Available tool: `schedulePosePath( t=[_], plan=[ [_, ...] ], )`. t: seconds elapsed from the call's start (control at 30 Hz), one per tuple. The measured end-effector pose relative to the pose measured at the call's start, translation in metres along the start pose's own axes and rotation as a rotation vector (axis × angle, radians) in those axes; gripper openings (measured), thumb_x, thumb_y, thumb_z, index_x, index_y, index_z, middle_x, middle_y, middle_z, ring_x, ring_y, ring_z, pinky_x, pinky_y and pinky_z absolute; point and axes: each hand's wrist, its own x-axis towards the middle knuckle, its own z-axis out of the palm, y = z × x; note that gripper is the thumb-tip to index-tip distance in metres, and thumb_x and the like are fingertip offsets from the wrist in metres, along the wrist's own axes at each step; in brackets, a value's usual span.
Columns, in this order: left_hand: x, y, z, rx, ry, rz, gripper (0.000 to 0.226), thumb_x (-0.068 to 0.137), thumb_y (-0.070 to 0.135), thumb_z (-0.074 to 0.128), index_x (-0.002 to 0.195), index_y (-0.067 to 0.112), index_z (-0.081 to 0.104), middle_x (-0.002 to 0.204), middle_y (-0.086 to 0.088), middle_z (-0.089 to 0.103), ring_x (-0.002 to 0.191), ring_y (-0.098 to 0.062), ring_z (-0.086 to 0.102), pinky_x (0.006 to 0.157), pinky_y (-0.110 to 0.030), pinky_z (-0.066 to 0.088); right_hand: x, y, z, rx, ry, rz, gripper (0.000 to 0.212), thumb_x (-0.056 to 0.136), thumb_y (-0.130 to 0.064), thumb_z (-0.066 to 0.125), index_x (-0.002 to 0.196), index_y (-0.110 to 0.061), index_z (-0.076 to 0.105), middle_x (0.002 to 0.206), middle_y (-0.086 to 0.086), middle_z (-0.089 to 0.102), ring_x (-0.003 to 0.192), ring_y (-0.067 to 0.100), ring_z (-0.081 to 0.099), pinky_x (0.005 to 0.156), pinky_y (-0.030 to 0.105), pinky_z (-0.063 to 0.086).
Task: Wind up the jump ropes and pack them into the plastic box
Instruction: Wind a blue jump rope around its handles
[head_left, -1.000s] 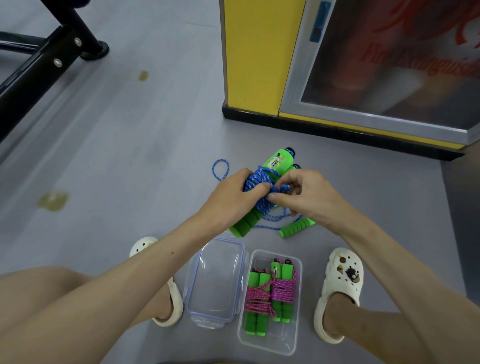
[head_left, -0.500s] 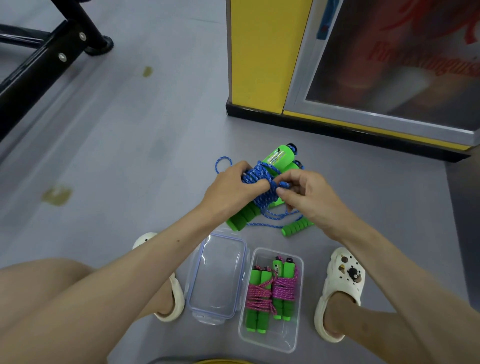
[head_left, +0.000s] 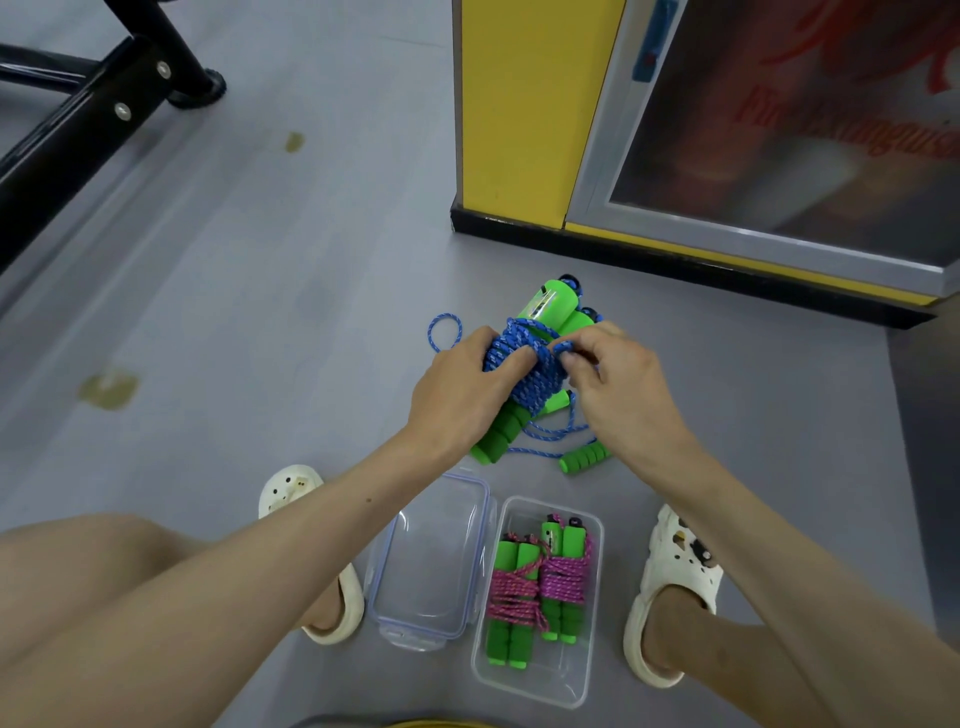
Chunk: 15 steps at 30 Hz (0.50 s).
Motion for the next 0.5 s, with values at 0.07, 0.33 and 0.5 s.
schedulePosePath(
  t=[0.07,0.33,0.5],
  plan=[
    [-0.0009,-0.002,0.0,0.045,-0.002,0.02,0.043,0.081,0.059,0.051,0.079,0.016,0.052,0.069,0.004,0.056,0.07,-0.023,0.054,0.067,-0.041,0.046,0.001,-0.0003,0.0001,-0.029,0.0,-0.002,0.015,0.091,0.0,0.052,0.093,0.003,0.067,0.082,0.002,0.051,0.078,0.021,0.053,0.072,0.025,0.039],
    [0.0064,0.0013,-0.0066,0.157,-0.01,0.109,0.045,0.071,0.061,0.051,0.093,0.023,0.059,0.081,0.003,0.064,0.082,-0.023,0.061,0.071,-0.039,0.05,-0.0012,0.004,0.0083,0.008,0.011,0.09,0.016,0.093,-0.001,0.05,0.101,0.003,0.063,0.097,0.012,0.055,0.086,0.018,0.049,0.07,0.017,0.034],
    [0.0087,0.0051,-0.0085,0.21,0.001,0.038,0.047,0.064,0.06,0.048,0.095,0.026,0.056,0.084,0.005,0.065,0.084,-0.021,0.06,0.072,-0.035,0.048,0.0007,-0.0005,0.0077,-0.008,0.048,0.058,0.015,0.091,0.0,0.052,0.098,0.003,0.065,0.09,0.006,0.054,0.082,0.018,0.05,0.068,0.016,0.031]
  ],
)
